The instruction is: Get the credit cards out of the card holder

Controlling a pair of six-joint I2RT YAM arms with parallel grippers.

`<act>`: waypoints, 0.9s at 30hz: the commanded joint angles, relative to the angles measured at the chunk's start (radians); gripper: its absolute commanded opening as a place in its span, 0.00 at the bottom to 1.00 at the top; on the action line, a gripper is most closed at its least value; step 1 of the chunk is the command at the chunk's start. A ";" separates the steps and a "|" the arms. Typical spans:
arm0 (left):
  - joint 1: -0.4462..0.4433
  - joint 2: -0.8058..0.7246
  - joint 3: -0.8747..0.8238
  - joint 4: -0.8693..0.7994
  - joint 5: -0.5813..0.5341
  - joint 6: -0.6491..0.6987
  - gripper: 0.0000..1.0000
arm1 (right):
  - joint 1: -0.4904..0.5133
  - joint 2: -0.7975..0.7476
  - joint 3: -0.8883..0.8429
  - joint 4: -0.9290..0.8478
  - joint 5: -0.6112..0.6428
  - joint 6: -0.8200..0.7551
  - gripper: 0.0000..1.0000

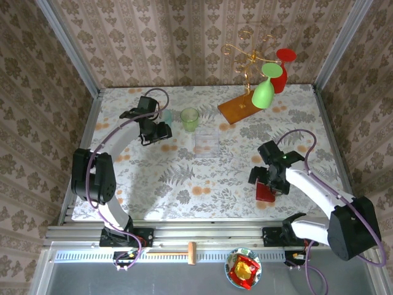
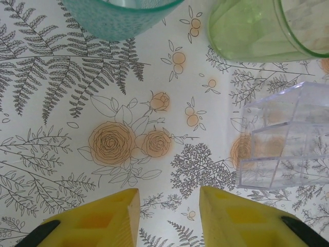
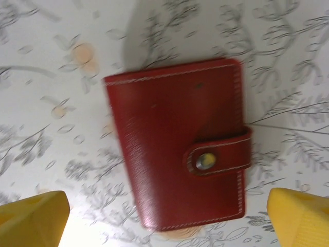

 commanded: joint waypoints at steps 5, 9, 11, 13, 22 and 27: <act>0.008 -0.034 -0.034 0.018 0.018 0.007 0.37 | -0.058 0.079 -0.046 0.086 0.023 -0.036 1.00; 0.008 -0.034 -0.039 0.020 0.018 0.002 0.38 | -0.059 0.151 -0.051 0.125 -0.013 -0.068 1.00; 0.008 -0.034 -0.039 0.017 0.018 0.001 0.38 | -0.059 0.178 -0.055 0.133 -0.013 -0.073 1.00; 0.008 -0.039 -0.040 0.016 0.015 0.001 0.38 | -0.056 0.188 -0.056 0.135 -0.015 -0.071 0.98; 0.009 -0.038 -0.045 0.022 0.007 -0.006 0.38 | 0.019 0.184 -0.050 0.158 -0.057 -0.072 0.91; 0.009 -0.038 -0.045 0.019 0.009 -0.003 0.38 | 0.046 0.180 -0.046 0.182 -0.081 -0.067 0.87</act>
